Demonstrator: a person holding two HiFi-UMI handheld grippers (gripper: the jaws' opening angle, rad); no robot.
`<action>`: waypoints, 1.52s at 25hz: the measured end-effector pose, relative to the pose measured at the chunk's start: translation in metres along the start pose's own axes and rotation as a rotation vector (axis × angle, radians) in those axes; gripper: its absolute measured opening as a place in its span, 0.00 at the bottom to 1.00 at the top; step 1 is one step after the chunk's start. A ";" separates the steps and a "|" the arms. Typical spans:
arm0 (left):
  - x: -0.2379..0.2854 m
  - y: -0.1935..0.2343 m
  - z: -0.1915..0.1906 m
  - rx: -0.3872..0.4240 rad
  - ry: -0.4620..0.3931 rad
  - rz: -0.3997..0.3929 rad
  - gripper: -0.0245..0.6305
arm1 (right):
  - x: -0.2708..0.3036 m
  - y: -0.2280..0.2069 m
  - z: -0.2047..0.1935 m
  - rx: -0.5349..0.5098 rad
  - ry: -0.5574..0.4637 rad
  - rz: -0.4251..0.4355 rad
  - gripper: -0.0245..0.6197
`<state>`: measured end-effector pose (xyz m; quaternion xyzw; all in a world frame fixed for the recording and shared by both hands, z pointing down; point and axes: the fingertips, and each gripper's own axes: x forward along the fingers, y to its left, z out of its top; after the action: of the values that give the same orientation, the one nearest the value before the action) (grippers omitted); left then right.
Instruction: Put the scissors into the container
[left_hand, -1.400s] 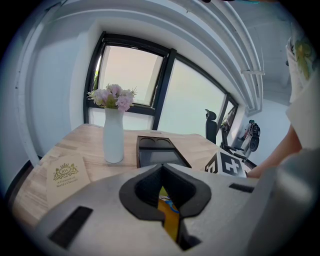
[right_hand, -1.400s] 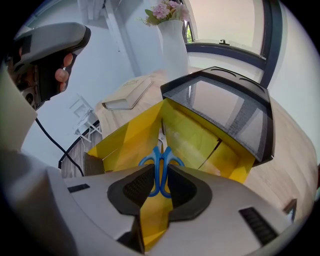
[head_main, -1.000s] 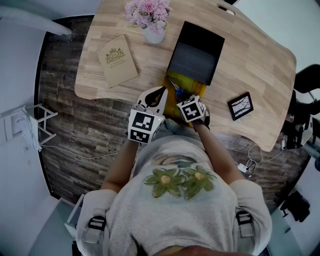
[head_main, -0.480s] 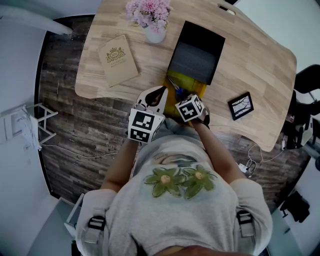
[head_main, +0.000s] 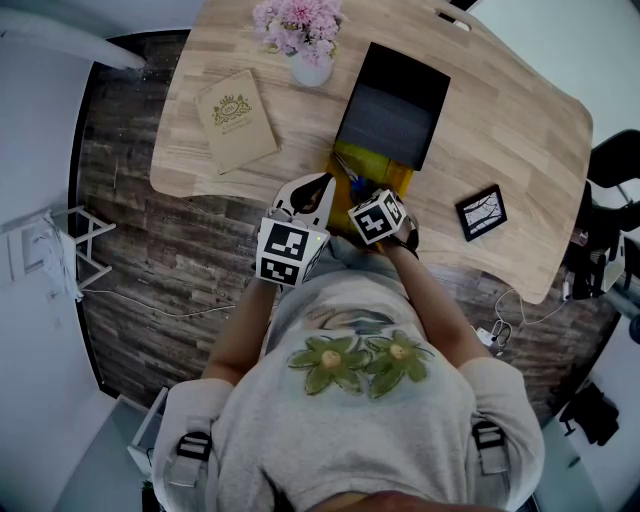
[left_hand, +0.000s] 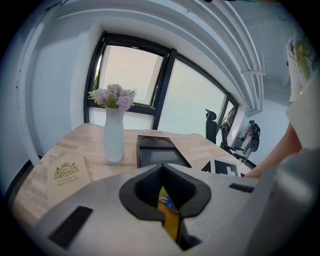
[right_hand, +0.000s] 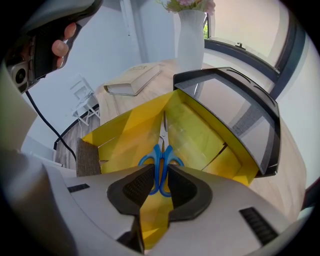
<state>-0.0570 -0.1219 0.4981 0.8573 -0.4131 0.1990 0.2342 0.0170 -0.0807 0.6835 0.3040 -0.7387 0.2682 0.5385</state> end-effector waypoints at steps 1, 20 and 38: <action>0.000 0.000 0.000 0.000 0.000 0.001 0.05 | 0.000 0.000 0.000 0.000 0.001 -0.001 0.17; -0.004 -0.002 0.003 0.012 -0.009 0.003 0.05 | -0.005 0.002 0.003 0.035 -0.042 0.030 0.21; -0.014 -0.013 0.005 0.036 -0.025 0.001 0.05 | -0.050 -0.004 0.024 0.093 -0.242 -0.014 0.10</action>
<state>-0.0536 -0.1091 0.4838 0.8636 -0.4126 0.1959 0.2135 0.0162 -0.0928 0.6291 0.3640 -0.7828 0.2596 0.4328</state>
